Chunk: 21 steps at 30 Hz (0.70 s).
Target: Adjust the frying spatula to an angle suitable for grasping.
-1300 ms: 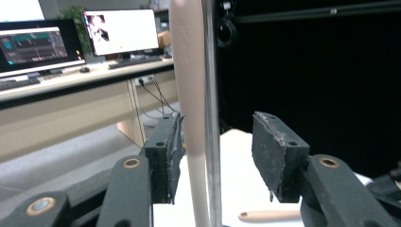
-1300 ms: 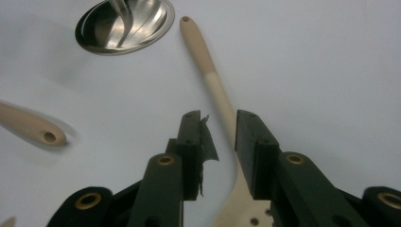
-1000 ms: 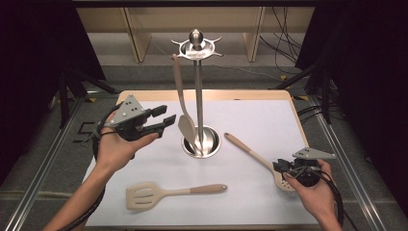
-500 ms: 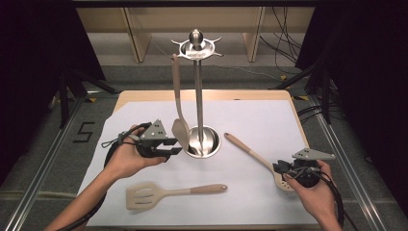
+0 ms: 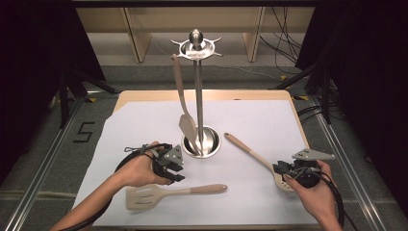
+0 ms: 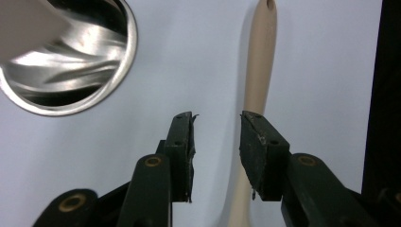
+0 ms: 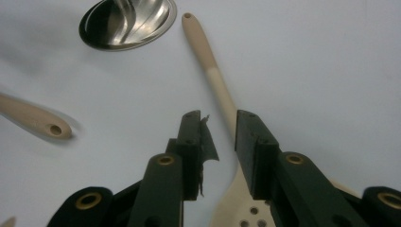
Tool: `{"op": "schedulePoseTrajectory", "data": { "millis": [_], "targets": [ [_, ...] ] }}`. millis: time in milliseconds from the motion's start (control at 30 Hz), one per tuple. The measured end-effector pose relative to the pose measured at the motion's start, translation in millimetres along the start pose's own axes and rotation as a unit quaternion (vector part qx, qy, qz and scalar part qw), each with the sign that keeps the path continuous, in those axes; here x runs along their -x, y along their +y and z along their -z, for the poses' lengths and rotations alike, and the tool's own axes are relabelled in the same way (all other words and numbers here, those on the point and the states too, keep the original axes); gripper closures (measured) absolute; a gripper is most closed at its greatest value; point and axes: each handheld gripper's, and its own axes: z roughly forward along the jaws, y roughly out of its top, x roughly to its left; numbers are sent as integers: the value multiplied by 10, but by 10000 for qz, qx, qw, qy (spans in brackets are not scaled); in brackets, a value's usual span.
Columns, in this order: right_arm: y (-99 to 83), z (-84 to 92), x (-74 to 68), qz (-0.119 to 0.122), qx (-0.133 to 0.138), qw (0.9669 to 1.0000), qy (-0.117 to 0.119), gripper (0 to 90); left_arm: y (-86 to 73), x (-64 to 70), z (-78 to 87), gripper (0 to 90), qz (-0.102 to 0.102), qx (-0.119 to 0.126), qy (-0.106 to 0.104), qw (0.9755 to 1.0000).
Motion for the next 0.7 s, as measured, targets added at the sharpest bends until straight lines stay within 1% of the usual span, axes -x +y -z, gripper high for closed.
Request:
{"op": "schedulePoseTrajectory", "data": {
  "millis": [33,67,133,167,200,233,267,300,333,367,400,433,467,500,567,600,633,667,700],
  "targets": [
    [0,0,-1,6,-2,10000,-5,725,-1,2,-10,642,-110,-109,-20,9999],
    [0,4,-4,-15,-9,10000,16,725,-10,27,-38,642,-54,-78,-62,9999],
    [0,1,-5,-16,-17,10000,11,724,-25,57,-76,641,-81,-180,-147,9997],
    [0,1,-5,-16,-17,10000,11,724,-22,41,-72,641,-341,-412,-147,9985],
    [-1,0,-1,4,-9,10000,1,724,-37,82,-115,640,-171,-293,-201,9992],
    [-4,-3,-3,4,-33,10000,-4,724,-44,88,-136,638,-229,-349,-248,9988],
    [-4,-3,-3,4,-33,10000,-4,724,-47,78,-145,638,-403,-509,-265,9975],
    [-4,1,-3,31,-37,10000,-41,724,-56,86,-166,637,-420,-568,-293,9971],
    [-6,-5,-4,28,-19,10000,-7,724,-72,97,-198,636,-471,-721,-365,9956],
    [-6,-5,-4,28,-19,10000,-7,724,-72,97,-198,637,-471,-721,-365,9956],
    [-6,-6,-2,28,-21,10000,-9,723,-73,106,-209,637,-455,-801,-412,9949],
    [-6,-6,-2,28,-21,10000,-9,723,-83,120,-227,637,-427,-813,-435,9948],
    [-2,-2,21,196,-6,9998,-82,723,-86,121,-240,637,-485,-856,-454,9941],
    [-3,-4,21,196,-7,9998,-88,723,-91,134,-253,638,-449,-862,-471,9941],
    [-4,-5,17,200,-15,9998,-91,723,-93,139,-270,639,-545,-983,-520,9923],
    [-6,-11,-8,30,-72,10000,0,723,-96,144,-278,641,-556,-1015,-552,9917],
    [-7,-10,-19,-36,-101,9999,24,722,-99,150,-286,643,-534,-1012,-579,9917],
    [-5,-13,-7,22,-78,10000,23,722,-102,156,-296,644,-519,-1026,-604,9915],
    [-9,-10,-17,-34,-67,10000,19,722,-107,156,-315,647,-537,-1090,-625,9906]
  ]
}}
